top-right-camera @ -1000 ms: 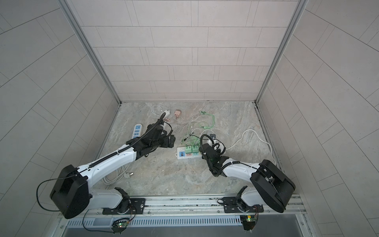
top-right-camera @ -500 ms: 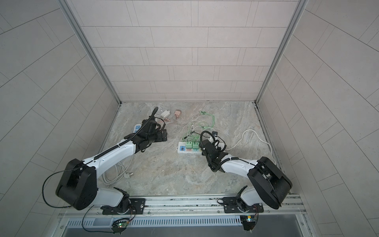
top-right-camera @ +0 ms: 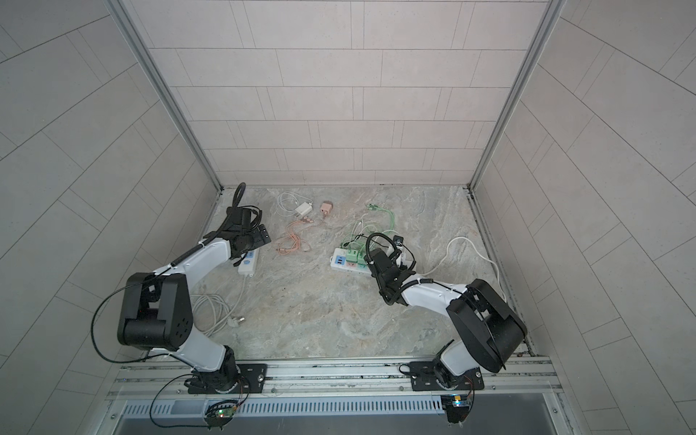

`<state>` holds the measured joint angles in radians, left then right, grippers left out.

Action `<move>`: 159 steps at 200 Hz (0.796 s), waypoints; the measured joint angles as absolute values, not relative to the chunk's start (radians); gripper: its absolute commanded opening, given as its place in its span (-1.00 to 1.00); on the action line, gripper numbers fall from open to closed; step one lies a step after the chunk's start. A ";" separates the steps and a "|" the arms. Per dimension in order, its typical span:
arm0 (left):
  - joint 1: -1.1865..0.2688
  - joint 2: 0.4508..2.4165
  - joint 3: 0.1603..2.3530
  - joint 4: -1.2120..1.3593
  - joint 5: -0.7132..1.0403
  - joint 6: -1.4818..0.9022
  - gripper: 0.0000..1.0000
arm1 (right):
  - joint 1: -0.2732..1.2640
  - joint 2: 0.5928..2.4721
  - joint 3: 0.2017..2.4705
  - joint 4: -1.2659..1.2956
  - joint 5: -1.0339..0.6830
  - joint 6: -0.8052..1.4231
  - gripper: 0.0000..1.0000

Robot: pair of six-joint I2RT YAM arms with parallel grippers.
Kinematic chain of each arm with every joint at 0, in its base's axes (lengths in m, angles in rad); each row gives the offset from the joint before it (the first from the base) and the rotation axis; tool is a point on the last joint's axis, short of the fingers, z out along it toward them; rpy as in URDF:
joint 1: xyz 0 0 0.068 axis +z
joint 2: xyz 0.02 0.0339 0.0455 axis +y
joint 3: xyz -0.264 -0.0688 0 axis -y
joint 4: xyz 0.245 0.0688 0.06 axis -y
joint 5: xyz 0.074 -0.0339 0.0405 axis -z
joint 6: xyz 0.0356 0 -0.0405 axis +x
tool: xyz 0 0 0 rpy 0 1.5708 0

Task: Insert the plug
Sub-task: 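Open the right gripper off the charger while the left gripper swings toward the blue-socket strip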

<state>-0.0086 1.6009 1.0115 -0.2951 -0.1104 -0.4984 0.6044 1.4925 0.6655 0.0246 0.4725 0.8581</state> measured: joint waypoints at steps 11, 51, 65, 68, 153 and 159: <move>0.019 1.624 1.011 -0.303 -0.089 -0.498 0.99 | 0.597 1.493 0.669 0.022 0.469 0.858 -0.67; 0.026 1.709 1.012 -0.300 0.004 -0.497 0.99 | 0.593 1.490 0.670 0.018 0.457 0.857 -0.39; 0.026 1.728 1.012 -0.295 0.021 -0.498 0.99 | 0.590 1.483 0.670 0.015 0.448 0.855 -0.33; 0.026 1.731 1.012 -0.293 0.023 -0.498 0.99 | 0.588 1.481 0.670 0.015 0.445 0.855 -0.31; 0.026 1.763 1.011 -0.261 0.065 -0.497 0.95 | 0.568 1.366 0.619 -0.206 0.337 0.861 0.04; 0.026 1.763 1.011 -0.258 0.073 -0.497 0.90 | 0.566 1.357 0.619 -0.218 0.332 0.861 0.04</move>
<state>0.0257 1.7634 1.0107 -0.2577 0.0727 -0.4969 0.5663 1.3567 0.6186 -0.2184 0.3325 0.8608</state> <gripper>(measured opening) 0.984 0.519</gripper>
